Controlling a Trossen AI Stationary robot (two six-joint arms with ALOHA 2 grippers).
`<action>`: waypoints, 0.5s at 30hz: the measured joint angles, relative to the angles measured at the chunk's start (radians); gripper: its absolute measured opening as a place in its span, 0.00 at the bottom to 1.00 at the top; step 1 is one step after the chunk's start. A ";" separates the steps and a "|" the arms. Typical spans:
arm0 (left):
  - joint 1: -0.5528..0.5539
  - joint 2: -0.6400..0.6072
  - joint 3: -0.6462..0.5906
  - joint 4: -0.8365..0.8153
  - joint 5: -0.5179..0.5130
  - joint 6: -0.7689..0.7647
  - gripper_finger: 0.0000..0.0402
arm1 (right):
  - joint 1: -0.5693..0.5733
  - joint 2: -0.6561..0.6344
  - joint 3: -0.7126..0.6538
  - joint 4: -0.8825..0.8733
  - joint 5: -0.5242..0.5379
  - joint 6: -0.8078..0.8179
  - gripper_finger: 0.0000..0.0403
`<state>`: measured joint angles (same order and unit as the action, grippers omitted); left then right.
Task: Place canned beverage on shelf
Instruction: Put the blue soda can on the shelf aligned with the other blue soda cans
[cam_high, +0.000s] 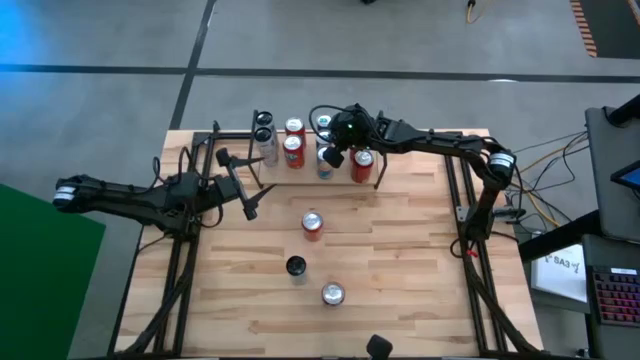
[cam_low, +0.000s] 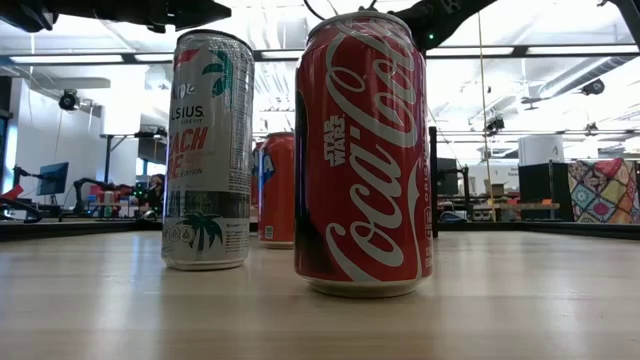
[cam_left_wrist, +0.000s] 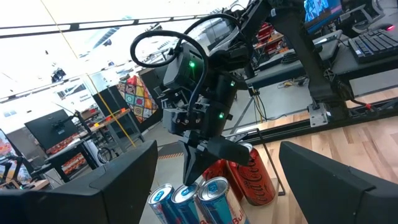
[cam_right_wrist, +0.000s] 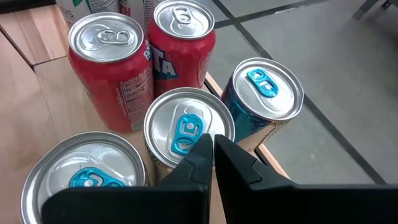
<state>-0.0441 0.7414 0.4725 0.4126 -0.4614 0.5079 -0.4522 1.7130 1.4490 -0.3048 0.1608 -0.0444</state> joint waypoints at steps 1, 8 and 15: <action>0.000 0.000 0.000 0.000 0.000 0.000 0.80 | 0.000 0.000 0.000 -0.001 0.000 0.003 0.02; 0.000 0.000 0.000 0.000 0.000 0.000 0.80 | 0.000 -0.001 0.000 -0.004 0.004 0.030 0.02; 0.000 0.000 0.000 0.000 0.000 0.000 0.80 | 0.000 -0.001 0.000 -0.006 0.008 0.036 0.02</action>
<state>-0.0437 0.7414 0.4725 0.4121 -0.4614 0.5079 -0.4519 1.7119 1.4490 -0.3107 0.1688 -0.0086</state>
